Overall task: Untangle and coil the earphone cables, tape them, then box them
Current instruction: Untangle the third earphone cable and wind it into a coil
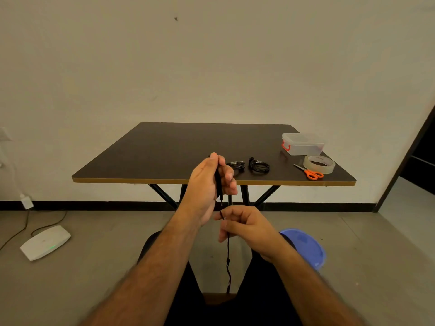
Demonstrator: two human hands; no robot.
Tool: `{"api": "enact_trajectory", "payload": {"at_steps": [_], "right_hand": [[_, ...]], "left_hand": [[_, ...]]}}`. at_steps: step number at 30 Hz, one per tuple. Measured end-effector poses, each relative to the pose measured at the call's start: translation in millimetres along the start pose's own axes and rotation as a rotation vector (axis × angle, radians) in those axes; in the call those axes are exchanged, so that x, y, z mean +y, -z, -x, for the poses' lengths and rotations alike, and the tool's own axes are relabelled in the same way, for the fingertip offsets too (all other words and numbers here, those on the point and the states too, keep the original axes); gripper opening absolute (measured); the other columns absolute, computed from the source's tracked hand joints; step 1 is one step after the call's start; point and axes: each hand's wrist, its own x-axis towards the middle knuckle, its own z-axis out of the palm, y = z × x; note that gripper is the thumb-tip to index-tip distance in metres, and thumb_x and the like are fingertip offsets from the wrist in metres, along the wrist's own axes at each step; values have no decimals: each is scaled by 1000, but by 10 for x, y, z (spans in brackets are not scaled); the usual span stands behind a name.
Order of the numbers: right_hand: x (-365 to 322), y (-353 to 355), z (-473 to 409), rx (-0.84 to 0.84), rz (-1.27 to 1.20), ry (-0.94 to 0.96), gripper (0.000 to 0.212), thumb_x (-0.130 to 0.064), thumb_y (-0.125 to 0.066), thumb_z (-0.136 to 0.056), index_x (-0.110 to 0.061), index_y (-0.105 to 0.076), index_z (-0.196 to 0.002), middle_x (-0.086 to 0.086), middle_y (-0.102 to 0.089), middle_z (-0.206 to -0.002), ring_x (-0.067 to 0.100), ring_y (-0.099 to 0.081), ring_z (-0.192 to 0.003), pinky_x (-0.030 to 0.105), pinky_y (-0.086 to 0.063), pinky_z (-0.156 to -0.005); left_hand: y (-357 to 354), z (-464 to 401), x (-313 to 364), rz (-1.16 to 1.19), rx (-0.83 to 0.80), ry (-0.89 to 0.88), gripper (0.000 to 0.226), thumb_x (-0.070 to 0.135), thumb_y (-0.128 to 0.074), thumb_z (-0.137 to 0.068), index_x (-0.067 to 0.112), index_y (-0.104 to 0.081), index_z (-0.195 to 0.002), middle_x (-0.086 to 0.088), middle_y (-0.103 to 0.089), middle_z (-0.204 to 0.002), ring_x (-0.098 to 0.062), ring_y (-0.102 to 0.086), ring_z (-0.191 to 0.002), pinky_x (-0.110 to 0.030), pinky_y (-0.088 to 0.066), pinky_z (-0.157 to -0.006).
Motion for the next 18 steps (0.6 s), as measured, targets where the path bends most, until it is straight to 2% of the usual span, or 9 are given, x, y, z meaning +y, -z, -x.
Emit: {"api": "enact_trajectory", "payload": {"at_steps": [5,9,12,15,18], "right_hand": [[-112,55,25,-27,103,23,18,-5,-57,-96,-16,-69,-103,3,-72,-75,16,-70,-74,24,-55,-77],[-218,114,27,5,141,18,13,-9,-59,-96,-16,-69,-102,-3,-66,-69,14,-62,-63,26,-57,-65],[-326,158,25,21,248,27,12,-12,-61,-95,-20,-67,-101,-3,-64,-68,11,-58,-55,25,-53,-57],[-448,241,8,111,408,147,17,-11,-62,-94,-27,-66,-99,-1,-69,-81,7,-66,-68,25,-54,-66],[-580,350,-33,151,440,242,21,-4,-60,-92,-23,-65,-100,-1,-71,-83,10,-69,-77,27,-58,-75]], "left_hand": [[69,-25,-16,-139,42,-80,35,29,-28,-108,13,-52,-89,0,-60,-65,-18,-61,-59,-31,-56,-61],[105,-39,-32,-210,51,-65,35,28,-28,-108,12,-52,-89,-1,-63,-68,-17,-63,-61,-31,-57,-61],[122,-42,-66,-338,44,-24,36,28,-29,-108,9,-54,-91,-2,-65,-72,-15,-65,-64,-25,-55,-61],[132,-30,-103,-503,-2,76,38,33,-32,-107,8,-57,-92,-2,-65,-75,-10,-63,-64,-22,-54,-59],[106,2,-127,-561,-107,180,41,36,-32,-107,7,-57,-93,0,-62,-69,-11,-57,-55,-24,-46,-48]]}}
